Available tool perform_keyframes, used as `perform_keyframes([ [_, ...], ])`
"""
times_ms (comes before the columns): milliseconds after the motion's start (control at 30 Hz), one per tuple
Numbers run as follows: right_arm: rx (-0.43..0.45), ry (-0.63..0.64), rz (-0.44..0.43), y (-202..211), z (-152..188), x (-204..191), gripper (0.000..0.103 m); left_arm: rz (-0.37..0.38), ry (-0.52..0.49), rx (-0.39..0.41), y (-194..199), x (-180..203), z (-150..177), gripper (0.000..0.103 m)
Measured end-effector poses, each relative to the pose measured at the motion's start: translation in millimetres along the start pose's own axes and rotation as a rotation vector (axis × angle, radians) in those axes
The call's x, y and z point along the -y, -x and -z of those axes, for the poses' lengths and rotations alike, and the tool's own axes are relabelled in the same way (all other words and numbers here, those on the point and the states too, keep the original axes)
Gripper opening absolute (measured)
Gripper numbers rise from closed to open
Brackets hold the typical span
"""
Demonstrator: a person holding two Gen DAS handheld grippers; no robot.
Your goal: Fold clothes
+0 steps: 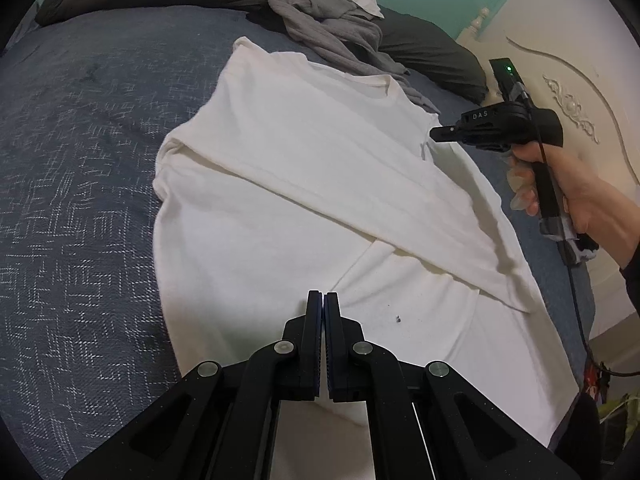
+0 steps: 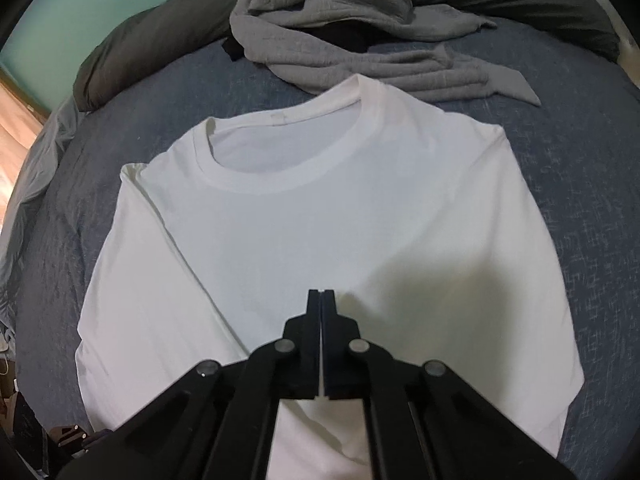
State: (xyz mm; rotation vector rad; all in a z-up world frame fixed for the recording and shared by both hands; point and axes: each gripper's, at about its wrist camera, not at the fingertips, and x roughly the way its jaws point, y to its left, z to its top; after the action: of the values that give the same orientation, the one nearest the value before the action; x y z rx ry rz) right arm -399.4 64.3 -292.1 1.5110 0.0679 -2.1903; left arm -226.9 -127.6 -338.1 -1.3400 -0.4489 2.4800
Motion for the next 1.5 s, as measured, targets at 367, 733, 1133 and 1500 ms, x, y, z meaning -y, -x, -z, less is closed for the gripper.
perform_keyframes([
  [367,-0.143,0.007,0.029,-19.8,5.0,-9.7,0.044,0.006,-0.009,-0.038,-3.6,0.1,3.8,0.001],
  [733,-0.136,0.018,0.041,-15.9,12.2,-14.1,0.002,-0.002,-0.048,-0.047,-7.5,5.8,3.5,0.001],
  [1133,-0.055,-0.026,-0.01,-10.9,3.6,-16.7,0.002,-0.009,-0.032,-0.02,4.3,0.3,-0.5,0.001],
  [1500,0.013,-0.052,-0.052,-22.0,-7.4,-15.7,0.002,-0.013,0.021,-0.049,-5.8,-13.2,4.8,0.001],
])
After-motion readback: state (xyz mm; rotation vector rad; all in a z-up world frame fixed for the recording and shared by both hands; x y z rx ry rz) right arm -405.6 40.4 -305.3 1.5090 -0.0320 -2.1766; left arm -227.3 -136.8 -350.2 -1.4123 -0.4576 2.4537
